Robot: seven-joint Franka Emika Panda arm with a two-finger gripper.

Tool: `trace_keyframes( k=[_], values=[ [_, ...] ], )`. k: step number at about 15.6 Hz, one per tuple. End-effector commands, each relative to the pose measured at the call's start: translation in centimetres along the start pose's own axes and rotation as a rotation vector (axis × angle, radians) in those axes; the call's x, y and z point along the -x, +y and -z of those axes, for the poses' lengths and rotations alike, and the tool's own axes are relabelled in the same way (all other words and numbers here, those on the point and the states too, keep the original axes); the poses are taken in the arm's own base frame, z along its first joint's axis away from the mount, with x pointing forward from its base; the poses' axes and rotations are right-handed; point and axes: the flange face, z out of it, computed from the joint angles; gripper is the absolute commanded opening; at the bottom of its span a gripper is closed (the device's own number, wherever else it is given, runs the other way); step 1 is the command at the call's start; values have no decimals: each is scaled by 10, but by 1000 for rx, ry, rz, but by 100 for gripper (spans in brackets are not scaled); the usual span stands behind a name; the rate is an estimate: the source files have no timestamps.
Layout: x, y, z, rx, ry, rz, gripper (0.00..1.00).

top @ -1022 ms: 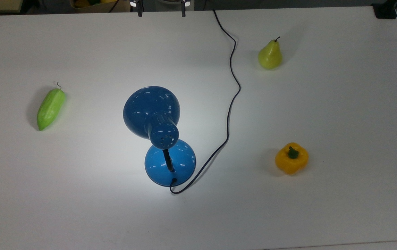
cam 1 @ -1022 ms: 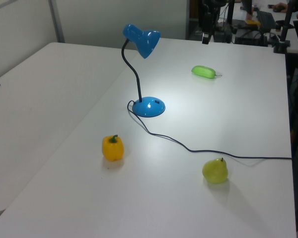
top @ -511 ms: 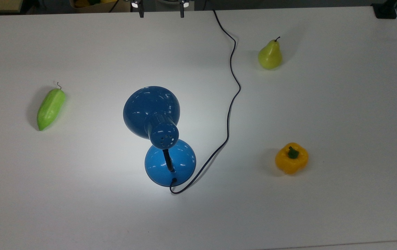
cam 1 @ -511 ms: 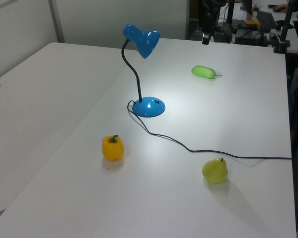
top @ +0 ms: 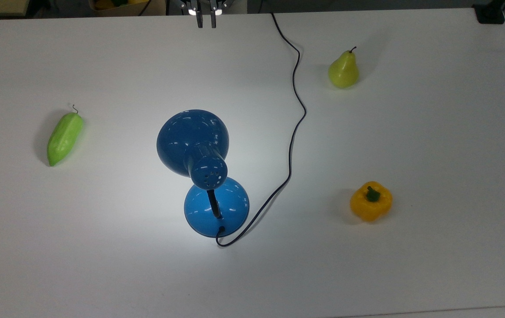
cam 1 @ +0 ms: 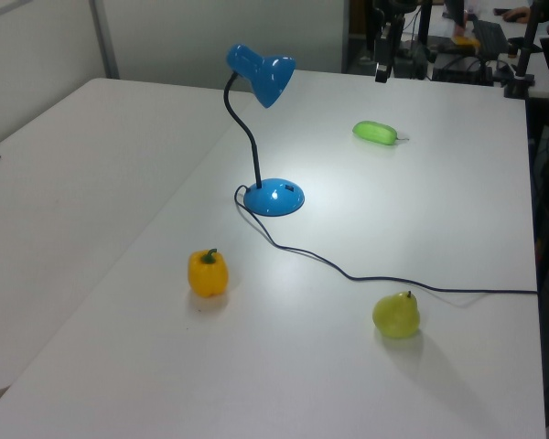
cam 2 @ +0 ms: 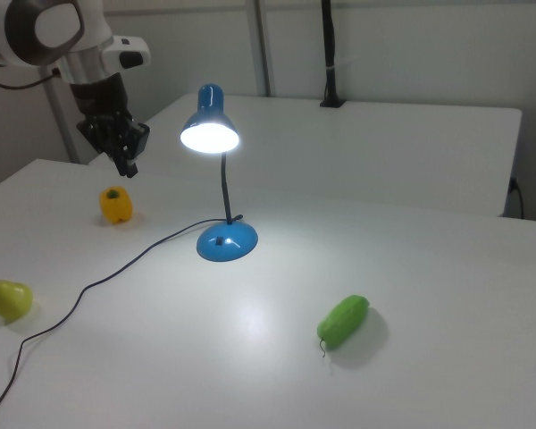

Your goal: Turn off lamp

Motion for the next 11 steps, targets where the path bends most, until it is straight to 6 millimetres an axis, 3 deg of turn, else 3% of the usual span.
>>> trace_keyframes(
  k=[1, 11],
  values=[
    [1, -4, -2, -17, -2, 22, 5],
    [2, -13, -14, -52, -24, 37, 0]
  ],
)
